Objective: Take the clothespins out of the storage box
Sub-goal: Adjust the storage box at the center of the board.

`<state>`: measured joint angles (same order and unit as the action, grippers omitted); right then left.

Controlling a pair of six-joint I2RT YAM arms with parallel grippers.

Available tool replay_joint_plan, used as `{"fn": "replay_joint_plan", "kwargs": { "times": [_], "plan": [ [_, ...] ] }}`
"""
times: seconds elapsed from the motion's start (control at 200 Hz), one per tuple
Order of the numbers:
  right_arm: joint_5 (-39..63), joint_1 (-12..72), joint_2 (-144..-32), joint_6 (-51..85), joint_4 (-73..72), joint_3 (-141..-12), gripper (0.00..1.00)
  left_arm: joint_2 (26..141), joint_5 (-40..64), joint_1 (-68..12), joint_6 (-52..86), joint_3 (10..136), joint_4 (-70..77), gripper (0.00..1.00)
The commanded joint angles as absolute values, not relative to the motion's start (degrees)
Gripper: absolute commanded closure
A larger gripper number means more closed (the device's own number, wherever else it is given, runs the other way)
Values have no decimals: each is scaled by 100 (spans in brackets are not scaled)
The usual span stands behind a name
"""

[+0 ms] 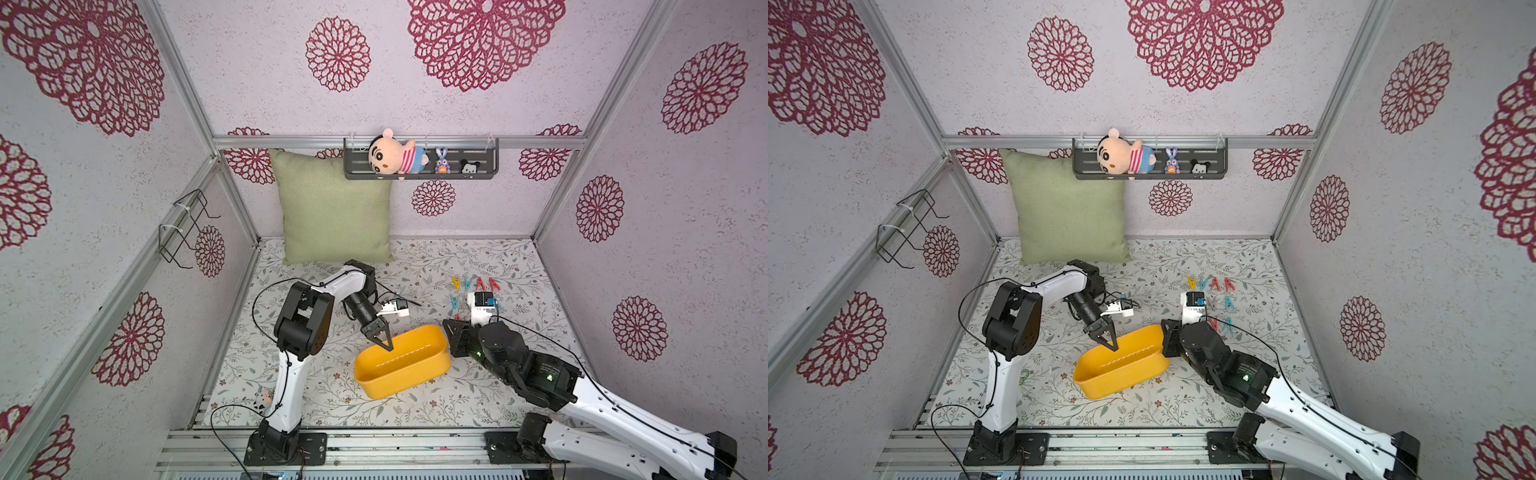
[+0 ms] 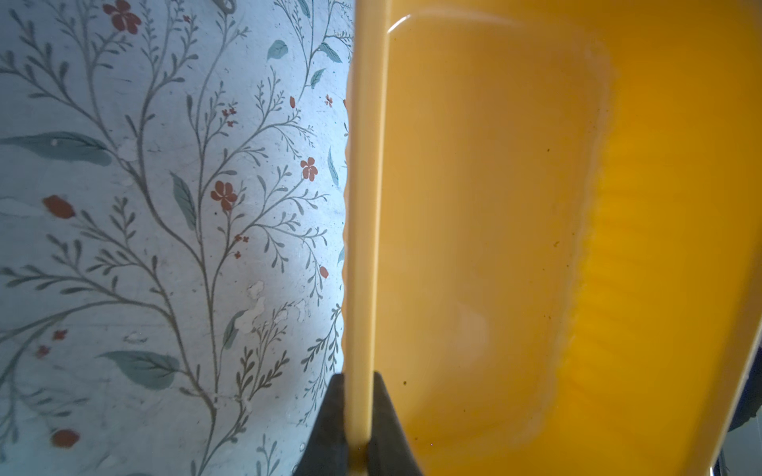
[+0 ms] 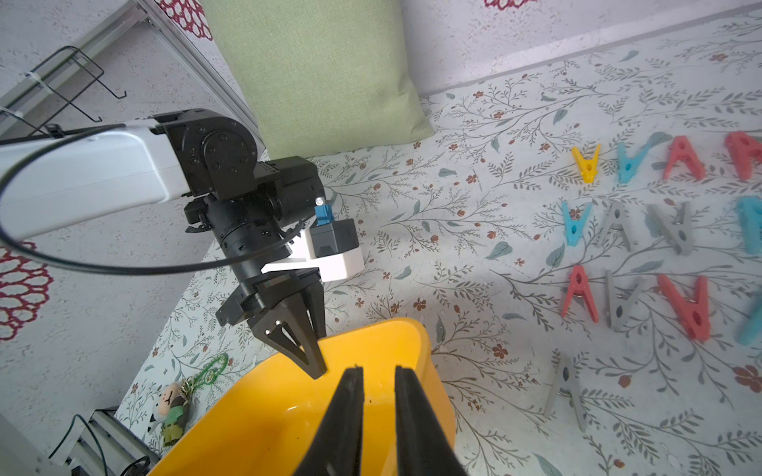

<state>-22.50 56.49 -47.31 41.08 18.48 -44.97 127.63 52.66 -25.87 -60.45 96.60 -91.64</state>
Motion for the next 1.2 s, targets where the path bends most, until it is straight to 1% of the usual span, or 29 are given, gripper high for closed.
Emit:
{"fn": "replay_joint_plan", "kwargs": {
  "times": [0.0,0.185,0.26,0.33,0.415,0.535,0.67,0.69,0.74,0.9,1.101,1.196],
  "plan": [
    [-2373,5624,-4744,4129,1918,-4673,80,12716,5583,-2540,-6349,9644,-10145,100],
    [-2363,5618,-4829,4096,1824,-4660,80,12594,5471,-2452,-6198,9603,-10128,100],
    [-2347,5622,-4869,4072,1785,-4662,80,12563,5156,-2359,-5719,9684,-9815,100],
    [-2344,5621,-4895,4069,1785,-4663,80,12366,4638,-2310,-4943,9573,-9075,100],
    [-2342,5622,-4882,4069,1793,-4651,80,11925,3735,-2342,-4112,9268,-8106,100],
    [-2362,5625,-4831,4104,1761,-4554,81,11487,2570,-2417,-3433,9027,-7299,100],
    [-2364,5610,-4799,4125,1662,-4437,81,11311,1521,-2462,-3097,8912,-6844,100],
    [-2356,5614,-4799,4122,1657,-4431,81,11076,1426,-2461,-3048,8870,-6769,100],
    [-2338,5610,-4825,4122,1649,-4398,81,10915,1145,-2500,-2983,8772,-6532,100],
    [-2268,5608,-4912,4140,1540,-4311,80,10603,-78,-2872,-2993,8269,-5707,100],
    [-2181,5602,-5012,4214,1421,-4199,81,10347,-433,-3268,-3094,7749,-4832,100],
    [-2112,5607,-5010,4253,1333,-4149,81,10388,-255,-3375,-3156,7785,-4803,100]
  ]
}}
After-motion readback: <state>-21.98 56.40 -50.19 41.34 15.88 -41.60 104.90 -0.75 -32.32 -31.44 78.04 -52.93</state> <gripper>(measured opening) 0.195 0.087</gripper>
